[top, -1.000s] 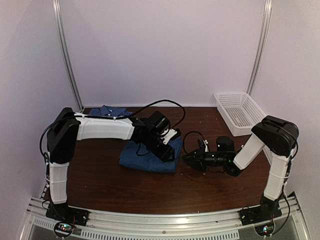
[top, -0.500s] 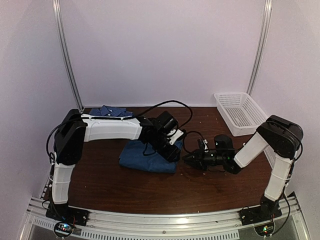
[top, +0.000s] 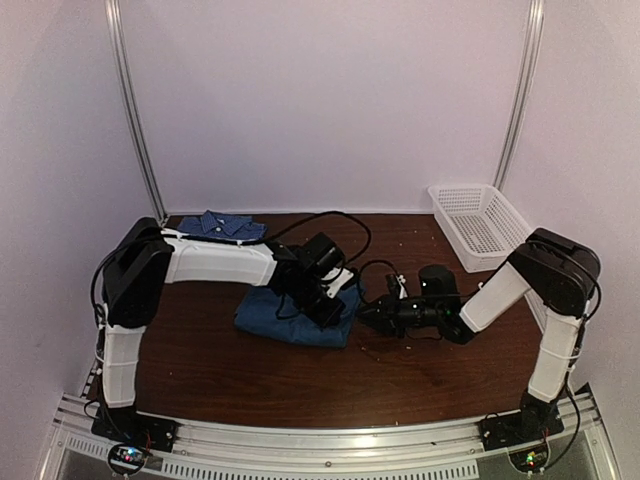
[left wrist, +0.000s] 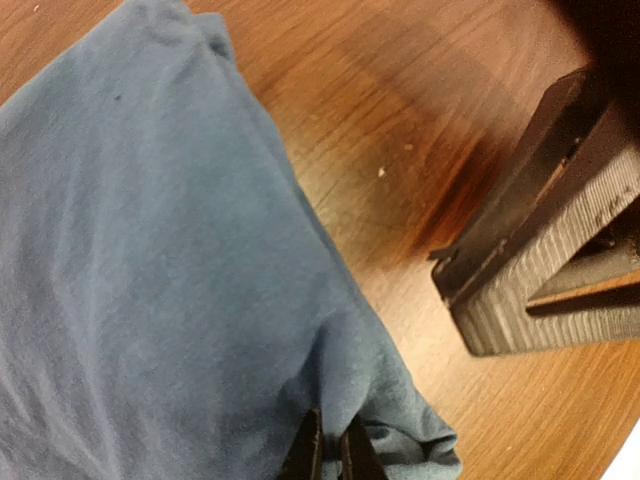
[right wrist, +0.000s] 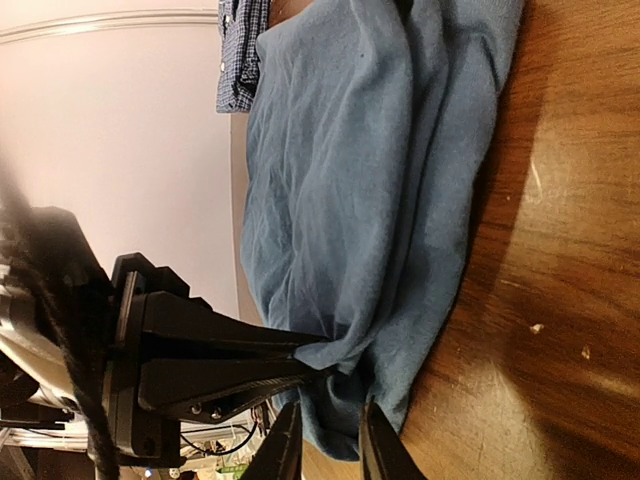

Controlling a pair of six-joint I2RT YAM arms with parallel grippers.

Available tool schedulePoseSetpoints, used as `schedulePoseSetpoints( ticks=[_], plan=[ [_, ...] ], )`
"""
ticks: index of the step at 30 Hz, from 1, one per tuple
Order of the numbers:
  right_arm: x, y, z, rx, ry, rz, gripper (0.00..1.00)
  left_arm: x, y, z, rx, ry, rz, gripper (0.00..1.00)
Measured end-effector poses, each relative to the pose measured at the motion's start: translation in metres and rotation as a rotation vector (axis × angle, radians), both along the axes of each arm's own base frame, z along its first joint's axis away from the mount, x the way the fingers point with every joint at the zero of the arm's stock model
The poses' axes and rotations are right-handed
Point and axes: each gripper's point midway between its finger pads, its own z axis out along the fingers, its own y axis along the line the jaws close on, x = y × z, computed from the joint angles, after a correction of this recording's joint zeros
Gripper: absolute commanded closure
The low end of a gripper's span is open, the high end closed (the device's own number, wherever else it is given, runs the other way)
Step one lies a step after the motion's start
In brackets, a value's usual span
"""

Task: Fold and stack the mixed laundry pile
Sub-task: Adjust the square-folded T-shirt at the center of the board.

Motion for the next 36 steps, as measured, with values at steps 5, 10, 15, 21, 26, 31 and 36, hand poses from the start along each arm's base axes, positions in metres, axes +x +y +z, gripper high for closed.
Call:
schedulePoseSetpoints(
  ticks=[5,10,15,21,26,31,36],
  plan=[
    [0.004,0.006,-0.002,-0.001,0.001,0.001,0.81,0.004,0.012,0.004,-0.057,0.035,0.040,0.88],
    [0.008,0.012,-0.002,0.002,-0.004,0.002,0.81,0.008,0.009,0.007,-0.130,0.066,0.060,0.74],
    [0.006,0.016,-0.001,0.003,-0.005,0.006,0.81,0.007,0.009,0.006,-0.171,0.101,0.074,0.72],
    [0.003,0.019,-0.007,-0.004,0.013,0.005,0.81,0.008,0.010,0.016,-0.208,0.118,0.090,0.90],
    [0.000,0.021,-0.016,-0.017,0.034,0.007,0.81,0.009,0.008,0.021,-0.235,0.121,0.091,1.00],
    [0.000,0.024,-0.019,-0.017,0.050,0.004,0.79,0.008,0.009,0.018,-0.239,0.125,0.089,1.00],
    [0.006,0.030,-0.016,-0.005,0.045,0.002,0.79,0.007,0.015,0.016,-0.242,0.128,0.097,1.00]
  ],
)
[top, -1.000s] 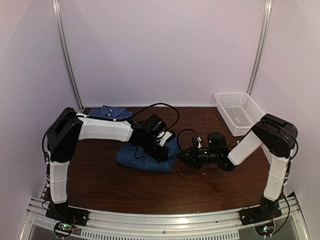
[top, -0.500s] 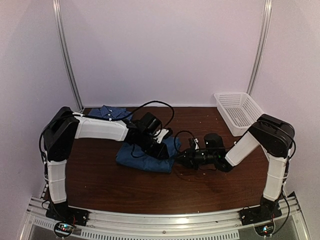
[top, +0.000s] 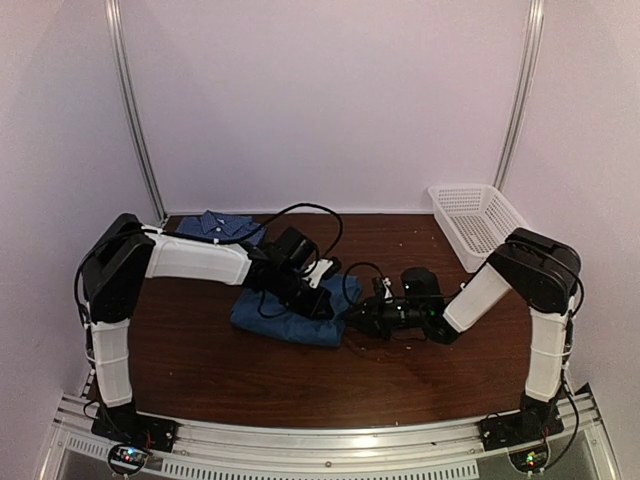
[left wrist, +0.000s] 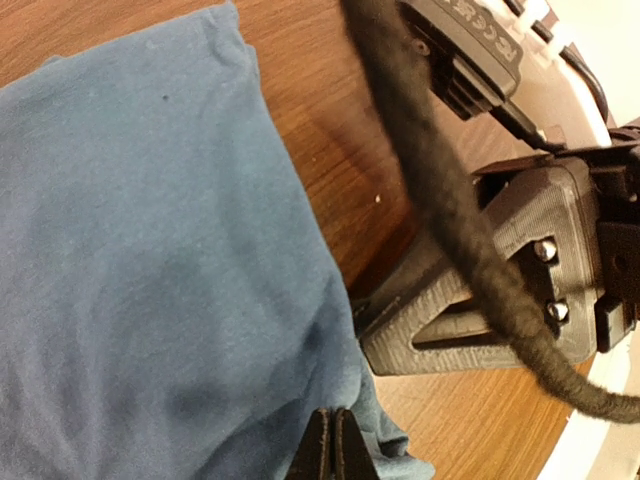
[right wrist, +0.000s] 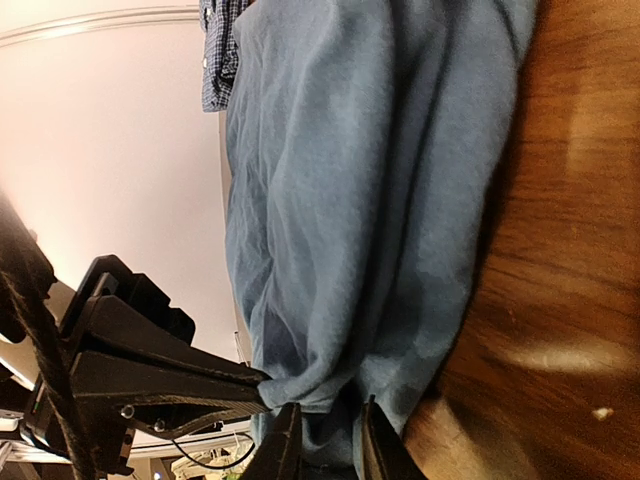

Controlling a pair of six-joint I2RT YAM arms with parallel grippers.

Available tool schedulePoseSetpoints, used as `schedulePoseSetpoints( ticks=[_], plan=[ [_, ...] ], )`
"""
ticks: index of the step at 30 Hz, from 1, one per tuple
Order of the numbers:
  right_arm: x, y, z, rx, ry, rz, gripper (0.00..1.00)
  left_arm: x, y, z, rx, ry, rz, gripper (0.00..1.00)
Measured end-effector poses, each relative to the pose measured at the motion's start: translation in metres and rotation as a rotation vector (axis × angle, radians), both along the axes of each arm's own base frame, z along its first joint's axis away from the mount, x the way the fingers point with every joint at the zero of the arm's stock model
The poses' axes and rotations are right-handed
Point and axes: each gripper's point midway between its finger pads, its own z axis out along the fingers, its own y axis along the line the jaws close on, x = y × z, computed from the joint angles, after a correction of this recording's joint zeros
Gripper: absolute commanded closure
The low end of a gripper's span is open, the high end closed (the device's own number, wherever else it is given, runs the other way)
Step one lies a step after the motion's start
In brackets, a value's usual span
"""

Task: Fold and stack the mixed laundry pile
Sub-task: Adjust the square-folded T-shirt at the center of the board.

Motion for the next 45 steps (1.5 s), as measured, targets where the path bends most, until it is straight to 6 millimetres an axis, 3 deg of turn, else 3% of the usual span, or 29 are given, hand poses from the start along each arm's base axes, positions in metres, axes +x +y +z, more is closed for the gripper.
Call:
schedulePoseSetpoints(
  ticks=[8,16,25,30,35,39,43,45],
  plan=[
    [0.004,0.013,-0.001,0.006,-0.005,0.013,0.78,0.001,0.002,0.014,-0.033,-0.012,0.006,1.00],
    [0.003,0.020,-0.005,0.008,0.008,0.018,0.67,0.001,0.002,0.015,-0.040,-0.007,0.007,1.00],
    [0.004,0.026,-0.001,0.017,0.006,0.018,0.61,0.001,0.001,0.015,-0.049,-0.011,0.005,1.00],
    [0.003,0.028,-0.006,0.018,0.026,0.014,0.72,0.002,0.001,0.015,-0.050,-0.012,0.006,1.00],
    [0.005,0.032,-0.004,0.023,0.025,0.014,1.00,0.002,0.001,0.015,-0.054,-0.011,0.005,0.97],
    [0.002,0.028,-0.010,0.016,0.042,0.007,1.00,0.002,0.009,0.017,-0.062,-0.005,0.025,0.72],
    [-0.002,0.017,-0.014,0.002,0.042,0.002,1.00,0.006,0.039,0.025,-0.061,-0.005,0.085,0.63],
    [-0.006,0.011,-0.015,-0.012,0.045,0.003,1.00,0.019,0.063,0.034,-0.063,-0.020,0.144,0.62]
  ],
)
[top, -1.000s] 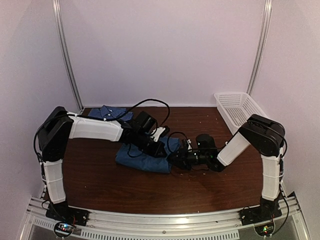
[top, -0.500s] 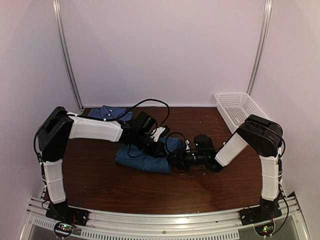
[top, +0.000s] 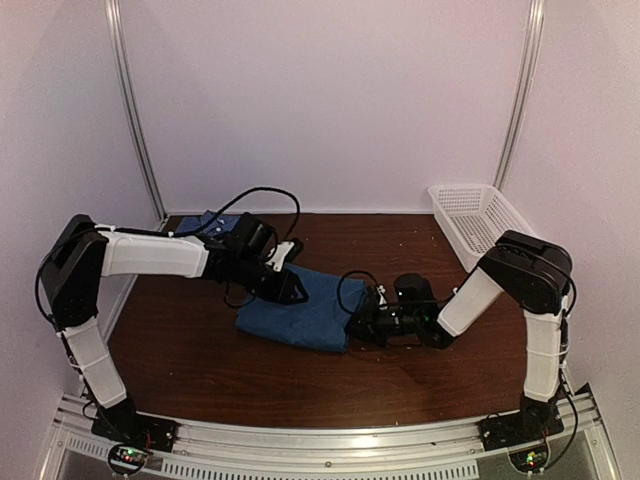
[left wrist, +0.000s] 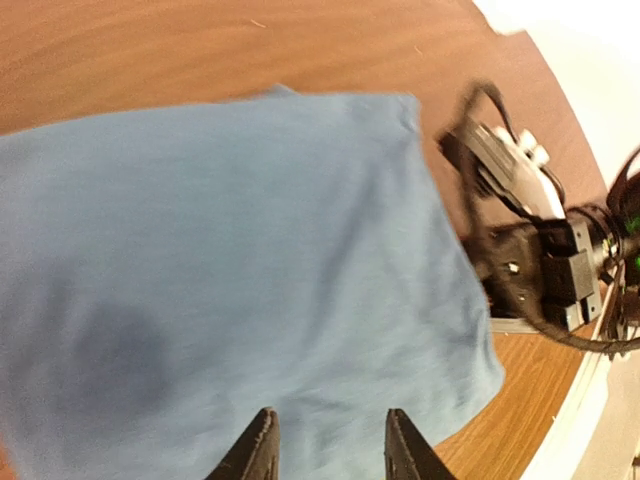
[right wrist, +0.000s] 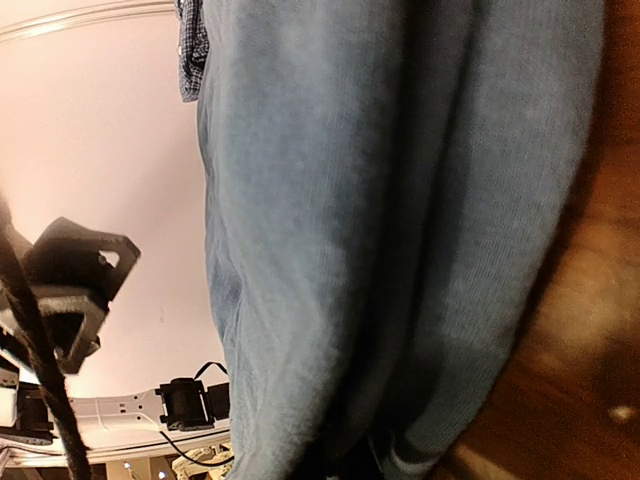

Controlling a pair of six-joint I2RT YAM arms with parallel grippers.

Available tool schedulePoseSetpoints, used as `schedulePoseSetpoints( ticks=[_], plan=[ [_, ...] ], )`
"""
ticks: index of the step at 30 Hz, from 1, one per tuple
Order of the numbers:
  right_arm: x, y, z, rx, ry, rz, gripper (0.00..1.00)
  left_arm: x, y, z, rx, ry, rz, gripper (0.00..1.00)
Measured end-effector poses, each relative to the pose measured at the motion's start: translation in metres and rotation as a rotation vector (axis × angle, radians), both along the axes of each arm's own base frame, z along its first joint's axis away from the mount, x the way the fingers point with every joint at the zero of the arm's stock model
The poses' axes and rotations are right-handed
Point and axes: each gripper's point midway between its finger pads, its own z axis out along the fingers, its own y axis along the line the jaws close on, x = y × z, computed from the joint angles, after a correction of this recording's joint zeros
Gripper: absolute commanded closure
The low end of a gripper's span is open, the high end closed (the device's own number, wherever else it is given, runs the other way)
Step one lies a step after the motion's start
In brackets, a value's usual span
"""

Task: Fold and stack the mixed laundry pile
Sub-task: Adjust the square-folded T-shirt at the center of the board.

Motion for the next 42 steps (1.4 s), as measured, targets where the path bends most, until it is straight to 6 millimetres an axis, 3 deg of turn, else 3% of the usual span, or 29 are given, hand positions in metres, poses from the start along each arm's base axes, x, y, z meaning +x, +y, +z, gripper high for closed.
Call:
schedulePoseSetpoints(
  ticks=[4,7,9,30,40,42],
  plan=[
    [-0.004,-0.014,0.000,-0.021,-0.004,0.009,1.00,0.017,0.045,0.012,-0.003,-0.028,0.105,0.65],
    [-0.007,-0.020,-0.004,-0.038,-0.003,0.025,1.00,0.023,0.074,0.002,0.020,-0.012,0.163,0.68],
    [-0.009,-0.022,-0.005,-0.047,-0.008,0.038,1.00,0.023,0.083,-0.009,0.041,0.002,0.173,0.70],
    [-0.018,-0.029,-0.008,-0.145,-0.044,0.119,1.00,0.018,0.103,-0.050,0.131,0.061,0.193,0.70],
    [-0.018,-0.029,-0.008,-0.145,-0.039,0.122,1.00,0.015,0.100,-0.058,0.125,0.087,0.179,0.79],
    [-0.018,-0.029,-0.008,-0.146,-0.037,0.122,1.00,0.012,0.100,-0.062,0.126,0.099,0.177,0.89]
  ],
)
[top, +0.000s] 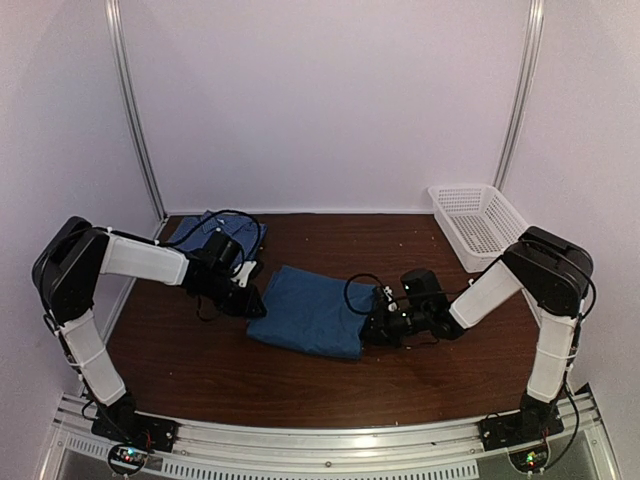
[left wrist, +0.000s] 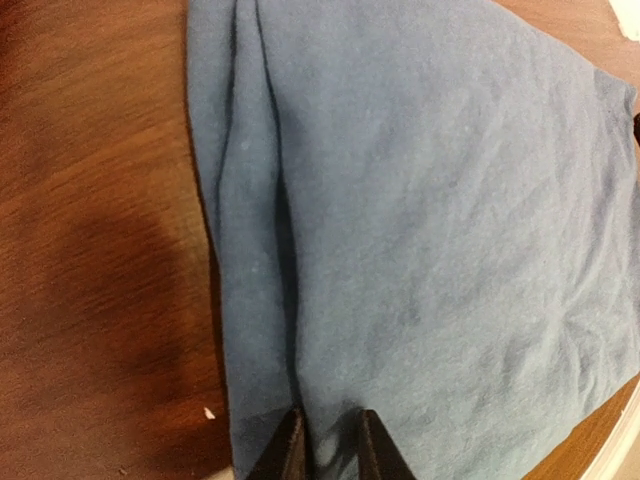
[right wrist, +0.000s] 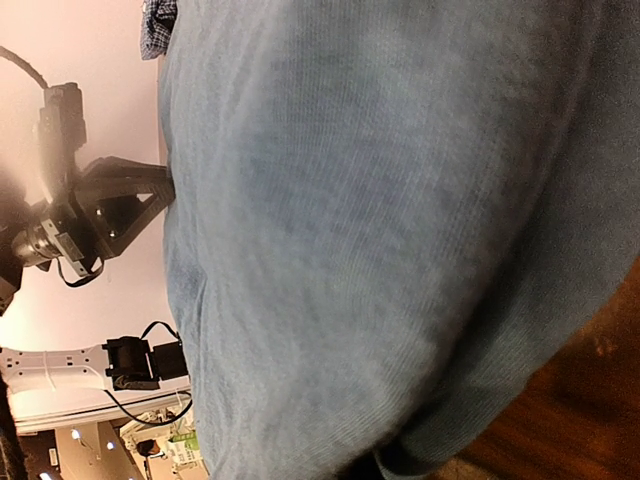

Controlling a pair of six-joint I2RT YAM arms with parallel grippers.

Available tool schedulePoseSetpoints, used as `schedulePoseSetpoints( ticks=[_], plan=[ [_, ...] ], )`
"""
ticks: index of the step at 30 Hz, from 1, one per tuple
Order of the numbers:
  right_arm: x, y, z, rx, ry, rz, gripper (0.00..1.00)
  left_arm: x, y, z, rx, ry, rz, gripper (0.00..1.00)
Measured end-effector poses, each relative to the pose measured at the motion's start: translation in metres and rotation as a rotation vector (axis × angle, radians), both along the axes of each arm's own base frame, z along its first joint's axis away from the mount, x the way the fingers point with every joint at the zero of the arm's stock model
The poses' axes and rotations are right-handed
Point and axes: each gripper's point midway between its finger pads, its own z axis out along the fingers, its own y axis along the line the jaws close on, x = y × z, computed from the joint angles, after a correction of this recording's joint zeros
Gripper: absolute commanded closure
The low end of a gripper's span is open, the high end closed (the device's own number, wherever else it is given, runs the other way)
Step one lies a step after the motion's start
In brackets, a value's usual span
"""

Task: Fold and stack the mixed laundry pile
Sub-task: Adjust the square-folded T-shirt at the center of the board.

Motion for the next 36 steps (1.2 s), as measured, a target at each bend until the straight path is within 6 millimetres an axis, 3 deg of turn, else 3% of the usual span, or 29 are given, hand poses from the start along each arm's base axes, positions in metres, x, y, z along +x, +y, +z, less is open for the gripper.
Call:
schedulePoseSetpoints(
  ticks=[3,19,27,36],
  plan=[
    [0.000,0.000,0.000,0.000,0.002,0.000,1.00,-0.004,0.001,-0.004,-0.001,0.017,0.002,1.00],
    [0.001,-0.006,0.025,-0.001,-0.025,0.019,1.00,0.003,0.010,0.001,0.002,0.004,0.033,1.00],
    [-0.004,-0.020,0.018,-0.022,0.000,0.019,1.00,0.006,0.012,0.008,0.000,-0.016,0.040,1.00],
    [-0.005,-0.034,0.026,-0.028,-0.013,0.015,1.00,0.007,0.013,0.008,0.000,-0.017,0.044,1.00]
  ],
)
